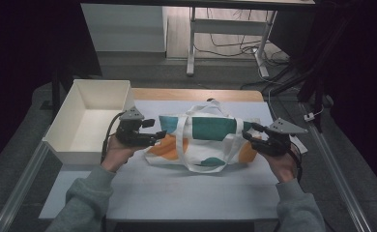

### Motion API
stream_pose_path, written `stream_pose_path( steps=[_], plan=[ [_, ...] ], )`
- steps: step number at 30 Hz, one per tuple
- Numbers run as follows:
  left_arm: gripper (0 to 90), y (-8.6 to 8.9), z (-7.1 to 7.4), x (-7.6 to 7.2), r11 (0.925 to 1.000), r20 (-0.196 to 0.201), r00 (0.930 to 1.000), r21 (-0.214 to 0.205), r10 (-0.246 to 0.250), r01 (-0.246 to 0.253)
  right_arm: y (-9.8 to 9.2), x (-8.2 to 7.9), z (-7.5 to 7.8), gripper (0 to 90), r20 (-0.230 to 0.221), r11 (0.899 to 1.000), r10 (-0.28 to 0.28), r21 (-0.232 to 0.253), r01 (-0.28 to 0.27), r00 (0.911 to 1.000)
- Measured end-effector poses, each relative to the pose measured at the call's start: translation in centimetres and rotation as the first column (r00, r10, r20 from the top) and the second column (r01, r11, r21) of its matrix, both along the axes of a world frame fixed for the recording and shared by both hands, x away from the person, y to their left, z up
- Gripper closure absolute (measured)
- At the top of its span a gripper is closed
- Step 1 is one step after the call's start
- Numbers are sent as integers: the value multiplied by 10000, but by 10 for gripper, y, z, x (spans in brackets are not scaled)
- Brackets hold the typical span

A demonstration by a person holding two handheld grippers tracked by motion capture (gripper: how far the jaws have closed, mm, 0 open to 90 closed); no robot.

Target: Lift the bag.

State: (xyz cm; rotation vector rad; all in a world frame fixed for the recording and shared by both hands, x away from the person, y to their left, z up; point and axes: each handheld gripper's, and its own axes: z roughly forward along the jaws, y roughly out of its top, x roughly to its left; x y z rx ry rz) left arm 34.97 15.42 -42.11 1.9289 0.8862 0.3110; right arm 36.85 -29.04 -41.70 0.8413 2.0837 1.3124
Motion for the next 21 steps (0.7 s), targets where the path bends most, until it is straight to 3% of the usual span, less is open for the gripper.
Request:
stream_pose_path(
  steps=[8,17,21],
  plan=[
    [317,1,-14,-17,9994,-147,9996,240,-226,229,0,-7,-14,477,-207,9996,223,-171,-227,9995],
    [311,12,-31,-43,9990,38,10000,448,-30,29,-1,-23,-26,474,-282,9974,576,-420,-588,9979],
    [311,23,-42,-56,9993,20,9999,336,146,-146,-4,-33,-33,473,-339,9967,599,-527,-617,9976]
  ],
)
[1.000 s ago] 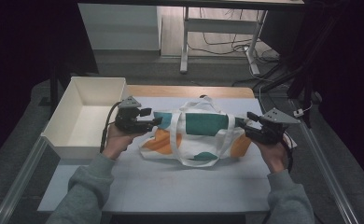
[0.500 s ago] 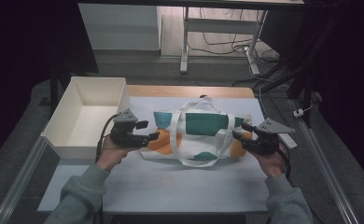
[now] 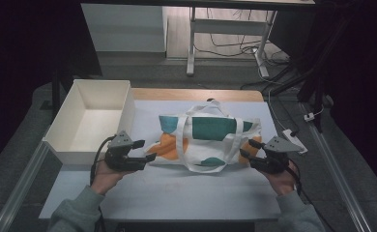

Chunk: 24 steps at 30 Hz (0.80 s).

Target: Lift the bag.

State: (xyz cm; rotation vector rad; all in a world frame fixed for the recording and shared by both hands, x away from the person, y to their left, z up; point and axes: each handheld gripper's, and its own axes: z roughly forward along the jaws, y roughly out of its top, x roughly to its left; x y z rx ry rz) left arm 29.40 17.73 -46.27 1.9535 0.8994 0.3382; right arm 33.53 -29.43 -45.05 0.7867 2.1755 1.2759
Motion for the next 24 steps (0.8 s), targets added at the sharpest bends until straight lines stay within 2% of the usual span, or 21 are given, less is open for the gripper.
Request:
stream_pose_path(
  steps=[4,9,18,24],
  plan=[
    [290,10,-10,-12,9987,-3,10000,507,83,-82,-5,-10,-8,471,-141,10000,-8,-25,8,9999],
    [280,23,-17,-24,9982,54,9998,573,191,-193,-12,-17,-21,471,-310,9999,-100,-104,97,9995],
    [273,45,-26,-40,9954,-179,9955,230,931,-927,-20,-22,-37,469,-586,9996,-256,-167,246,9980],
    [274,59,-31,-43,9902,-376,9898,-197,1377,-1385,-18,-22,-40,466,-573,9994,-56,-351,36,9983]
  ],
)
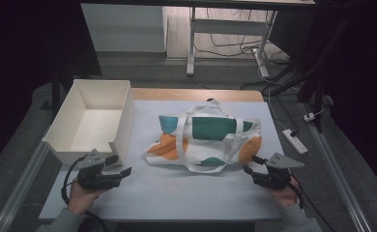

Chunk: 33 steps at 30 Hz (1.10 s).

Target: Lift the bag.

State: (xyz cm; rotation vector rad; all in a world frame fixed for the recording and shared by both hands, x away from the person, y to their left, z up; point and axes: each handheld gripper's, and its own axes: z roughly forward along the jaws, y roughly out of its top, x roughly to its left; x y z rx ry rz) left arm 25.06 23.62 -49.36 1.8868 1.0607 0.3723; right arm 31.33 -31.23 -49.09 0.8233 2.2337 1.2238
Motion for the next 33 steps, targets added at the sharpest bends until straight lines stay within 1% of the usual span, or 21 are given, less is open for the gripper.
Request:
stream_pose_path(
  steps=[3,9,33],
  plan=[
    [277,3,-2,1,9998,-84,9999,-123,130,-131,2,0,0,466,47,9999,72,-90,-71,10000],
    [277,2,-3,2,9999,-109,9999,1,104,-104,3,0,0,466,83,9998,102,-181,-100,9999],
    [277,0,-4,2,9999,-150,9999,130,61,-59,4,0,-1,466,105,9994,127,-324,-123,9999]
  ],
)
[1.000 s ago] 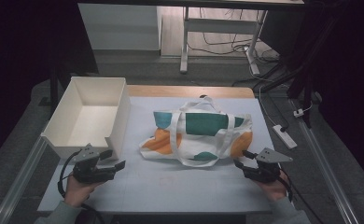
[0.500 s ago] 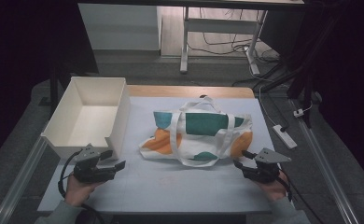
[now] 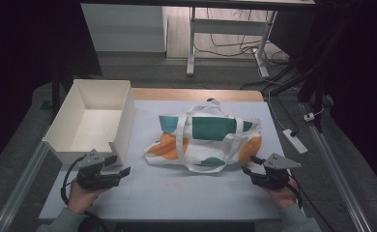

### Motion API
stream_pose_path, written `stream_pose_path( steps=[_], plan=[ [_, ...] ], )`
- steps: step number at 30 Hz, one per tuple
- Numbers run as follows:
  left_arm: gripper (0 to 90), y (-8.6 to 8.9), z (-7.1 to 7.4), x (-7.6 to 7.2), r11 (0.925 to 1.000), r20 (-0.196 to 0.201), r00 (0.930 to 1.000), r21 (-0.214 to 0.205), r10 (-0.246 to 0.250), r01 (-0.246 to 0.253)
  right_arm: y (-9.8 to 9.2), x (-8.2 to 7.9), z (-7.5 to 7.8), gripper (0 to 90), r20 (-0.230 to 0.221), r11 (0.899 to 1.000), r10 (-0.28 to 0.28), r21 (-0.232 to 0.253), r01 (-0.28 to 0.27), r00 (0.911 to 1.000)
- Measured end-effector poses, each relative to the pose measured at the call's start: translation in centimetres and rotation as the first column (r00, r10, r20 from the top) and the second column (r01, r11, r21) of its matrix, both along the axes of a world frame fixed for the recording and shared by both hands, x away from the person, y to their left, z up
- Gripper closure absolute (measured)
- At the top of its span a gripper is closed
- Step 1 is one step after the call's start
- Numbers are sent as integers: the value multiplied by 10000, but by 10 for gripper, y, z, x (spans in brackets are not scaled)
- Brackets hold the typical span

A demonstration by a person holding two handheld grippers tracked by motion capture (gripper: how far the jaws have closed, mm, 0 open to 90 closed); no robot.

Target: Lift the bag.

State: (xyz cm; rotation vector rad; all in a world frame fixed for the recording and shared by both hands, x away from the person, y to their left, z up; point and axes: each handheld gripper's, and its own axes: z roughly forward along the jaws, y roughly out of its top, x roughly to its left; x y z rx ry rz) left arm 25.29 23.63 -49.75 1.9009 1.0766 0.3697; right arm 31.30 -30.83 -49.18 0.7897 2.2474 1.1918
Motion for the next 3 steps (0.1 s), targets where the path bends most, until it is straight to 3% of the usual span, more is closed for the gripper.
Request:
stream_pose_path(
  steps=[3],
  plan=[
    [277,0,0,0,10000,5,10000,1,6,-6,0,0,0,466,17,10000,-2,-13,2,10000]
  ],
)
